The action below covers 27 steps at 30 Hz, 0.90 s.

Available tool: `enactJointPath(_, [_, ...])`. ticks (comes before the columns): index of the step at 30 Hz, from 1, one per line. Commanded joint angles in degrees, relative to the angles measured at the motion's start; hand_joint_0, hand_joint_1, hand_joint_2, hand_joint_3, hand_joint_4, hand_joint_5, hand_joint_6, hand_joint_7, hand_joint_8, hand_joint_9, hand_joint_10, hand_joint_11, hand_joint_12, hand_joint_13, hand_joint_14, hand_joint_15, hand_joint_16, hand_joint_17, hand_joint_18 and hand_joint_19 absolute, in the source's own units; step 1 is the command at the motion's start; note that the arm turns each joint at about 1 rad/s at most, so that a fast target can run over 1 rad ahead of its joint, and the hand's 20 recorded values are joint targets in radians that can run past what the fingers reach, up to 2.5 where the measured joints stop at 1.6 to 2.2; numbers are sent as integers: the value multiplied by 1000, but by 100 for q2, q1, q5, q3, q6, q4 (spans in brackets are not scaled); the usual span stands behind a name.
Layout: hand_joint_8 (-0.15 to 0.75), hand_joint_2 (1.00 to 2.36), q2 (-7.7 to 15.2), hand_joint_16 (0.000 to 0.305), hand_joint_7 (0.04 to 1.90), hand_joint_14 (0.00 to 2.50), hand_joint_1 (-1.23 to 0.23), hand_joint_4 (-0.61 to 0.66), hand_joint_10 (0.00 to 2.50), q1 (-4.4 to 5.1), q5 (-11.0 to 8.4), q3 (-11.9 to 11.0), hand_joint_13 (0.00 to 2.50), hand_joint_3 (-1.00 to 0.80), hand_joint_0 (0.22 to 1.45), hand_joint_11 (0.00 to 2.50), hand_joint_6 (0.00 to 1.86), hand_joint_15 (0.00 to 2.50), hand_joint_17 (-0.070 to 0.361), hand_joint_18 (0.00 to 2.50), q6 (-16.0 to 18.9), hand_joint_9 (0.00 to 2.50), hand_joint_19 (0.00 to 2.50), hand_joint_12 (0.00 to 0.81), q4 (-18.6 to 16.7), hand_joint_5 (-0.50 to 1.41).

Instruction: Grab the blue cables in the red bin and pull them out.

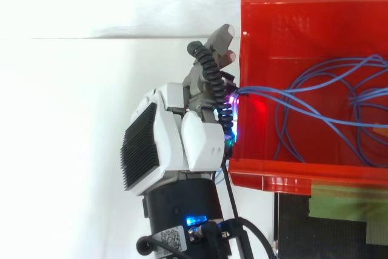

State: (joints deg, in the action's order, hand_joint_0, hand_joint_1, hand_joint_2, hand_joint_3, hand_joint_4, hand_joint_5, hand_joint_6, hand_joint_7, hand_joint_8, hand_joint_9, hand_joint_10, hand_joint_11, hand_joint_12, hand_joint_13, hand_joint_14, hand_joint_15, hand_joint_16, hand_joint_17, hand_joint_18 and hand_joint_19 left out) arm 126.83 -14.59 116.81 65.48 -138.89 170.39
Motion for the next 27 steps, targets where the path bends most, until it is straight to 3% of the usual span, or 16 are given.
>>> enactJointPath(1, [219,1000,0,37,910,9,-921,-42,12,0,0,0,556,-1000,861,339,326,218,83,428,-11,814,262,296,117,1053])
enactJointPath(2, [217,1000,0,37,897,9,-905,-35,15,0,0,0,564,-1000,863,352,403,216,82,432,-11,820,263,296,117,1037])
enactJointPath(9, [224,1000,-9,35,905,9,-859,-30,14,0,0,0,572,-1000,873,396,499,218,80,454,-28,836,270,296,170,1001])
enactJointPath(11, [223,1000,0,35,807,9,-842,-24,14,0,0,0,575,-1000,876,404,670,222,80,459,-28,850,269,295,170,949])
enactJointPath(19, [224,1000,0,35,746,9,-791,-20,15,0,0,0,584,-1000,886,433,844,227,79,467,-28,862,268,296,188,890])
enactJointPath(27, [225,1000,-9,35,721,9,-781,-22,18,0,0,0,594,-1000,890,439,898,225,79,475,-11,866,278,299,258,874])
